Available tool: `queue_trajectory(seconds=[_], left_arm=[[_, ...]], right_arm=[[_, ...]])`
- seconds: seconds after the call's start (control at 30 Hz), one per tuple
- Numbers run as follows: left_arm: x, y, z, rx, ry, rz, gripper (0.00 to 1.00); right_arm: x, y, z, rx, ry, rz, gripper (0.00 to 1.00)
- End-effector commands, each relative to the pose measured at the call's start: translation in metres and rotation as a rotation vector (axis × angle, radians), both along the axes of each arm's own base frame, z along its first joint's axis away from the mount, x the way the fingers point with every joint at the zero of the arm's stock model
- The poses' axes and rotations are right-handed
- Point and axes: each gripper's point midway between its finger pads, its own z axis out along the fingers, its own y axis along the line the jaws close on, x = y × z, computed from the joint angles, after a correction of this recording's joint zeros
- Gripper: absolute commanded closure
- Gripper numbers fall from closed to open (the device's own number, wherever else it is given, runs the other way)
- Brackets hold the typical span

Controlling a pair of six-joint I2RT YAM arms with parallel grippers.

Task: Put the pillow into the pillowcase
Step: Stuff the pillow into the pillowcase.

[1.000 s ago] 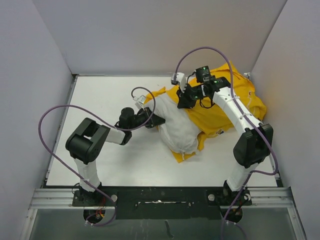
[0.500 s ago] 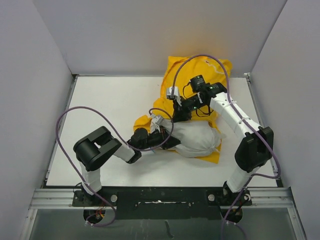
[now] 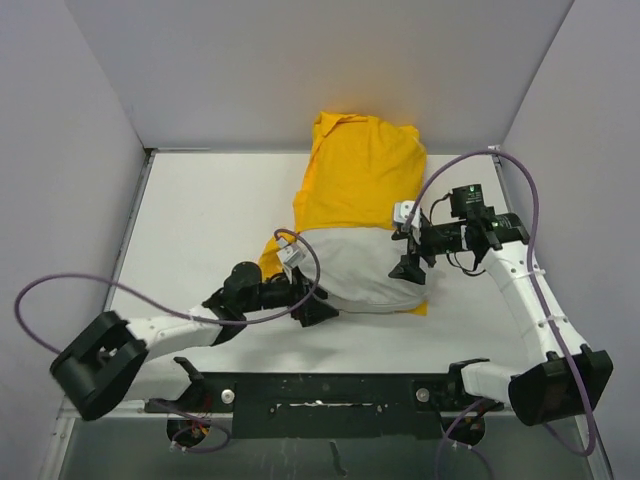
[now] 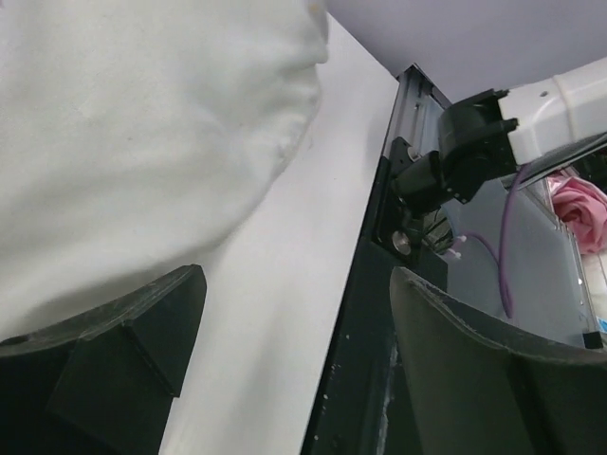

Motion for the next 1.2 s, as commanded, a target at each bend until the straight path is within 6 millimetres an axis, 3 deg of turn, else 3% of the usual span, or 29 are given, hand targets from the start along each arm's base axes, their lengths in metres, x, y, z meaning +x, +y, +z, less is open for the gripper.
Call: queue_trajectory(seconds=[0.0,0.03,0.13,0.23,0.27,0.37,0.53,0.67,0.83,0.93,0.97,1.0,1.03,1.1,1.13,1.17], left_arm=[[-0.018,0.039,-0.003,0.181,0.011,0.038,0.18],[-0.015,0.048,0.003,0.196,0.003,0.089,0.15],[0.003,0.076,0.022,0.209,-0.003,0.260,0.06],[0.030,0.103,0.038,0.186,0.025,0.409,0.02],[0.041,0.113,0.041,0.174,0.046,0.458,0.02],[0.077,0.142,0.040,0.124,0.127,0.581,0.02],[0.131,0.172,0.003,0.129,0.224,0.714,0.02],[0.154,0.162,-0.013,0.121,0.210,0.672,0.02],[0.176,0.148,-0.042,0.170,0.269,0.623,0.06],[0.178,0.130,-0.058,0.205,0.287,0.578,0.16],[0.178,0.123,-0.062,0.217,0.288,0.564,0.21],[0.178,0.117,-0.064,0.222,0.285,0.549,0.34],[0.177,0.111,-0.067,0.222,0.291,0.531,0.55],[0.171,0.100,-0.068,0.205,0.313,0.483,0.88],[0.165,0.094,-0.066,0.192,0.323,0.447,1.00],[0.156,0.087,-0.062,0.182,0.332,0.408,1.00]], right_arm=[[-0.020,0.014,0.047,0.089,-0.152,0.131,0.07],[-0.025,0.019,0.056,0.118,-0.173,0.169,0.01],[-0.055,0.049,0.072,0.242,-0.202,0.383,0.02],[-0.081,0.075,0.061,0.275,-0.193,0.596,0.02],[-0.080,0.082,0.053,0.262,-0.206,0.649,0.02],[-0.054,0.099,0.024,0.112,-0.230,0.651,0.02],[-0.015,0.117,-0.030,-0.177,-0.294,0.559,0.01],[0.004,0.122,-0.068,-0.320,-0.352,0.487,0.05],[0.025,0.117,-0.095,-0.358,-0.395,0.356,0.17],[0.036,0.110,-0.098,-0.378,-0.417,0.283,0.37],[0.043,0.108,-0.095,-0.386,-0.428,0.240,0.49],[0.052,0.108,-0.090,-0.385,-0.430,0.183,0.64],[0.060,0.106,-0.084,-0.393,-0.434,0.138,0.76],[0.077,0.103,-0.067,-0.404,-0.444,0.066,0.92],[0.086,0.101,-0.057,-0.410,-0.457,0.026,0.98],[0.097,0.099,-0.043,-0.399,-0.482,-0.008,1.00]])
